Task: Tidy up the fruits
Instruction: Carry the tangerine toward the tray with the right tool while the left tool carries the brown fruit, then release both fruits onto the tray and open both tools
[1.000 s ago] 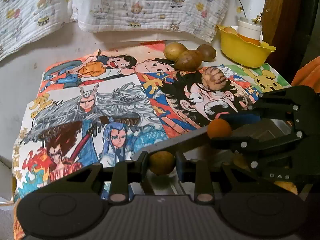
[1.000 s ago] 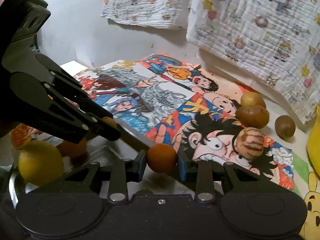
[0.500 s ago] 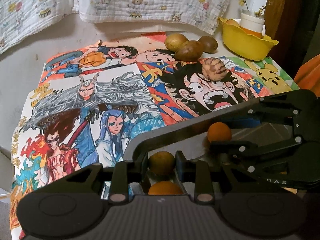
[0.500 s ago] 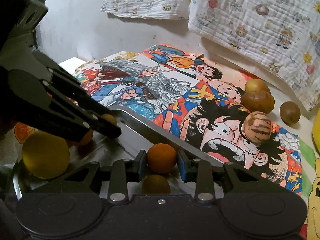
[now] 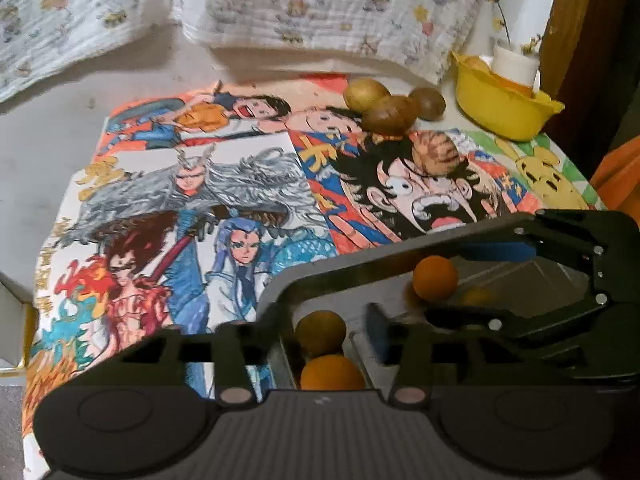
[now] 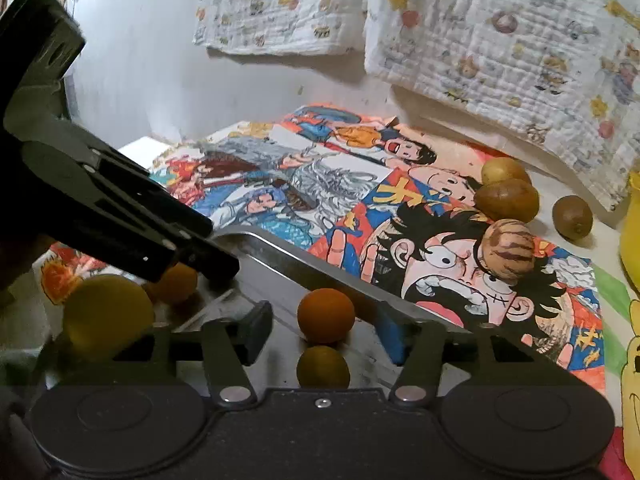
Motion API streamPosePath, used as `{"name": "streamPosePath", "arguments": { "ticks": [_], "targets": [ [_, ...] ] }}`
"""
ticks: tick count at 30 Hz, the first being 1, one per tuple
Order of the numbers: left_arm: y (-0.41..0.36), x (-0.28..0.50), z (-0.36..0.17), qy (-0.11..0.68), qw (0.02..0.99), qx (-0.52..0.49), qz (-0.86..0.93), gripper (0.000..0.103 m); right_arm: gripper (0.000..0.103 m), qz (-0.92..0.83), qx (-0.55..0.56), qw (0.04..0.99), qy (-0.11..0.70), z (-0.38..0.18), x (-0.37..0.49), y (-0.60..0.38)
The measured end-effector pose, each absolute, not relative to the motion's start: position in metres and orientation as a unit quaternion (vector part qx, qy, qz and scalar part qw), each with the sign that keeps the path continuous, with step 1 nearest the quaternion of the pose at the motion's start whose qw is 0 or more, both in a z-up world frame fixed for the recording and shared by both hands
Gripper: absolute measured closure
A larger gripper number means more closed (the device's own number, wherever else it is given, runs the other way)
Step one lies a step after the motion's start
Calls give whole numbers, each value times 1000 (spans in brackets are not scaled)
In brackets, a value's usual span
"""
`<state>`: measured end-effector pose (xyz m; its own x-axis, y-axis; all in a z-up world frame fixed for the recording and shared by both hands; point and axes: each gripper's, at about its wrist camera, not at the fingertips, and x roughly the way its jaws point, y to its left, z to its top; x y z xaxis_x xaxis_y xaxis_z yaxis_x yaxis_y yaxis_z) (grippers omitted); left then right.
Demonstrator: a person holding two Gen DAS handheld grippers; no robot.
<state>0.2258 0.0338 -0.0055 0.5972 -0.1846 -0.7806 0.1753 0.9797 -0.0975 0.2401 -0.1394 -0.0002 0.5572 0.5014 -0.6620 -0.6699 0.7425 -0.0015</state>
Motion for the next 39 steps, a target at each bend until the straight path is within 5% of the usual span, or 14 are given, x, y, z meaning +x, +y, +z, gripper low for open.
{"name": "streamPosePath", "arguments": {
  "ticks": [13, 39],
  "targets": [
    [38, 166, 11, 374, 923, -13, -89, 1, 4, 329, -90, 892, 298, 16, 191, -154],
    [14, 87, -2, 344, 934, 4, -94, 1, 1, 255, -54, 921, 289, 3, 111, -196]
  ]
}}
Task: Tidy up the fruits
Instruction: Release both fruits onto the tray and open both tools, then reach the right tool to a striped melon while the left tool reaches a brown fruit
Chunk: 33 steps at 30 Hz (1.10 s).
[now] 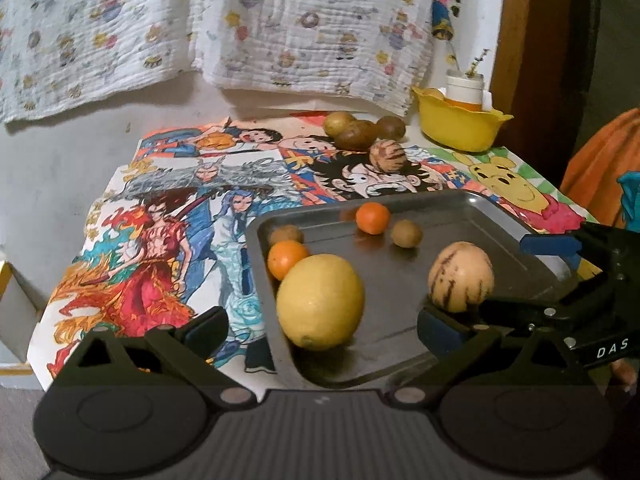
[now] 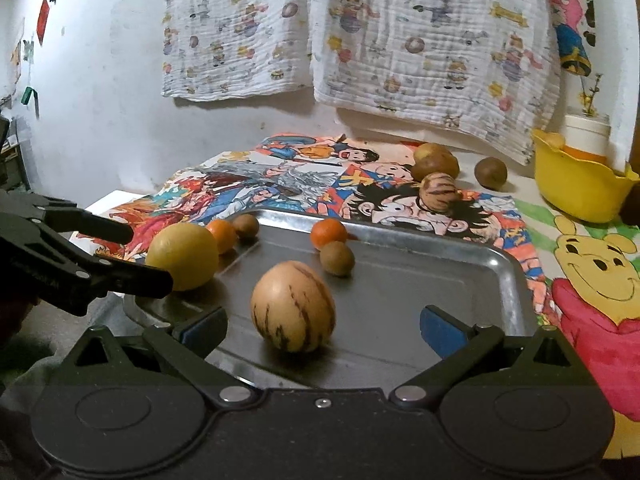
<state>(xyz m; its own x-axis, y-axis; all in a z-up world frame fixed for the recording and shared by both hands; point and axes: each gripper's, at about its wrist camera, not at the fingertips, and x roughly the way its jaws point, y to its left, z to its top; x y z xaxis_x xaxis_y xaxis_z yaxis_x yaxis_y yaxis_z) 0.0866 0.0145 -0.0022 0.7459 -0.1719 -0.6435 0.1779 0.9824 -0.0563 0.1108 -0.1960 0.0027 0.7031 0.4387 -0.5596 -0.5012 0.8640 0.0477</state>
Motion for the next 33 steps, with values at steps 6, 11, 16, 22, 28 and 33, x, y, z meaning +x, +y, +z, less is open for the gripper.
{"name": "streamPosePath", "arguments": {
  "ticks": [6, 11, 16, 22, 28, 33],
  "targets": [
    [0, 83, 1, 343, 933, 38, -98, 1, 1, 237, -55, 926, 290, 2, 106, -209],
    [-12, 85, 8, 339, 933, 61, -104, 1, 1, 222, -39, 928, 297, -2, 109, -222],
    [-21, 92, 12, 336, 932, 75, -109, 1, 1, 210, -27, 933, 290, -1, 113, -232],
    [-25, 109, 17, 336, 932, 76, -108, 1, 1, 203, -14, 940, 276, 3, 125, -242],
    [-23, 134, 19, 348, 929, 66, -107, 1, 1, 196, -16, 942, 273, 4, 146, -245],
    [-17, 159, 23, 361, 924, 54, -114, 1, 1, 192, -30, 942, 275, 3, 167, -245]
  ]
}}
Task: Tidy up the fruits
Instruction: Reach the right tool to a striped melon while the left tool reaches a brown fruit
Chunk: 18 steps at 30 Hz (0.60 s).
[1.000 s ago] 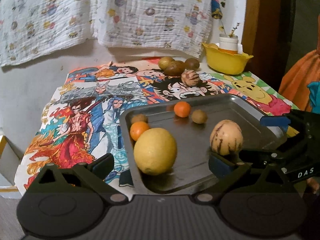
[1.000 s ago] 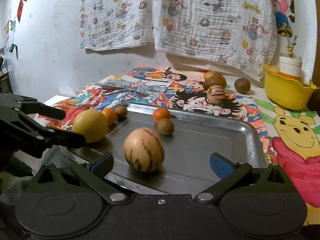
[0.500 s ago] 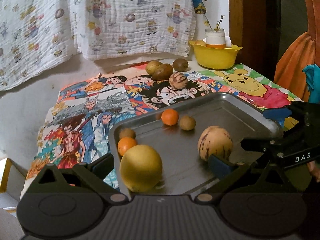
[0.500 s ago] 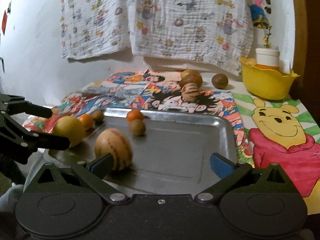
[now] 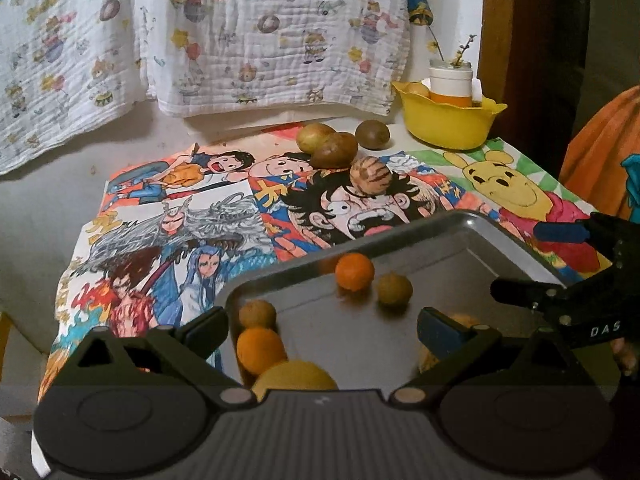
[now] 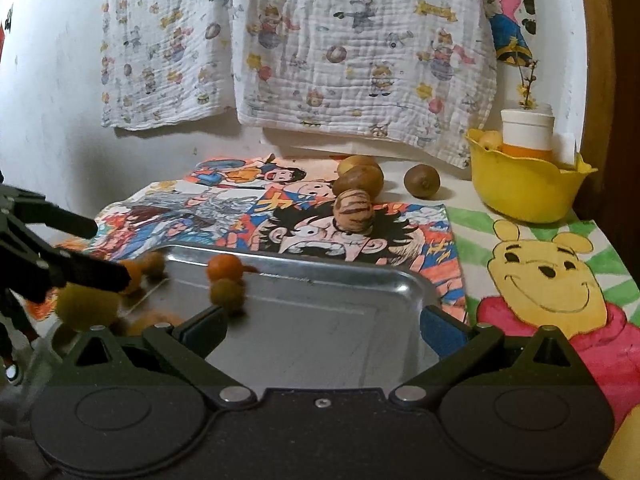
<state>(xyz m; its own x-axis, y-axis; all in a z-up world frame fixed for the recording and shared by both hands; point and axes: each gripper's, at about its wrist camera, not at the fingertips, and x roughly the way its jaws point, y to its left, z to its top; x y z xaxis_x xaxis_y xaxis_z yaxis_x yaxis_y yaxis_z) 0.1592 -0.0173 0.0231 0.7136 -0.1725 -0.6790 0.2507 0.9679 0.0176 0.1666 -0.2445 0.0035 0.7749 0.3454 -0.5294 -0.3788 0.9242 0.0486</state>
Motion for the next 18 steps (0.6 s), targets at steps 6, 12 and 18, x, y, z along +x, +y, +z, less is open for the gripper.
{"name": "streamPosePath", "arguments": {
  "ticks": [6, 12, 18],
  "targets": [
    [-18, 198, 32, 368, 920, 61, -122, 1, 1, 193, -47, 940, 279, 9, 194, -251],
    [-23, 240, 37, 369, 917, 60, -137, 1, 1, 173, -55, 940, 288, 14, 222, -258],
    [-29, 278, 40, 366, 917, 50, -149, 1, 1, 153, -44, 939, 304, 14, 245, -267]
  ]
}}
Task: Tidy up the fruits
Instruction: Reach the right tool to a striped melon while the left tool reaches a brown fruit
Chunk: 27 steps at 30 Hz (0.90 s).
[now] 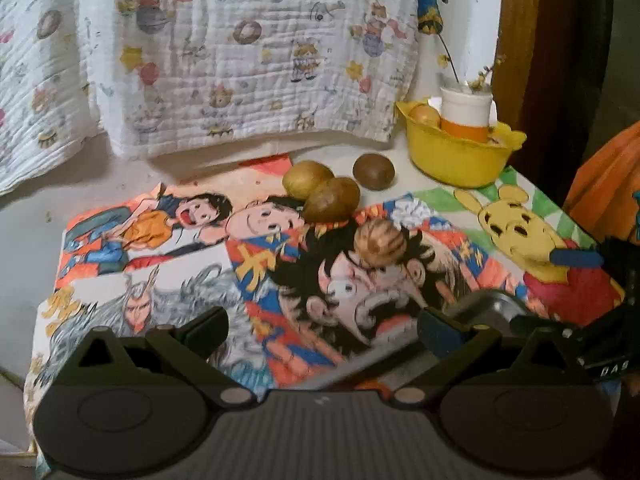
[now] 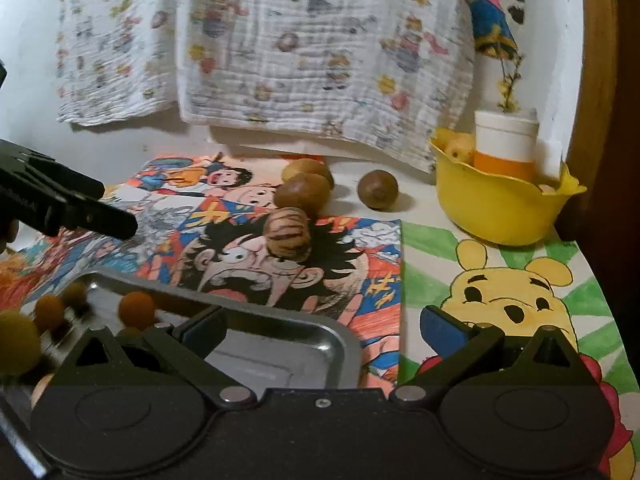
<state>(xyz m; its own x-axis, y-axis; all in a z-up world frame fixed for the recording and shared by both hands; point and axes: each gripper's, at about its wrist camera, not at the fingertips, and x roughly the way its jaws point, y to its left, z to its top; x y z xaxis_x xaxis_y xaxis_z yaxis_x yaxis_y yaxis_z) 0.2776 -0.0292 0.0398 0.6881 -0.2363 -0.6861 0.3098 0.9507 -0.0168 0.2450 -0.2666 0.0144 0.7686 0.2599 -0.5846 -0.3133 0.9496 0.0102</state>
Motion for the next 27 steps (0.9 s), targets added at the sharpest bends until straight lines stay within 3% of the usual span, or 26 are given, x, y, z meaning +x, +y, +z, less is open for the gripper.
{"name": "streamPosePath", "arguments": {
  "ticks": [27],
  "targets": [
    [-48, 444, 12, 399, 896, 4, -196, 1, 3, 202, -39, 910, 361, 7, 342, -210]
  ]
}}
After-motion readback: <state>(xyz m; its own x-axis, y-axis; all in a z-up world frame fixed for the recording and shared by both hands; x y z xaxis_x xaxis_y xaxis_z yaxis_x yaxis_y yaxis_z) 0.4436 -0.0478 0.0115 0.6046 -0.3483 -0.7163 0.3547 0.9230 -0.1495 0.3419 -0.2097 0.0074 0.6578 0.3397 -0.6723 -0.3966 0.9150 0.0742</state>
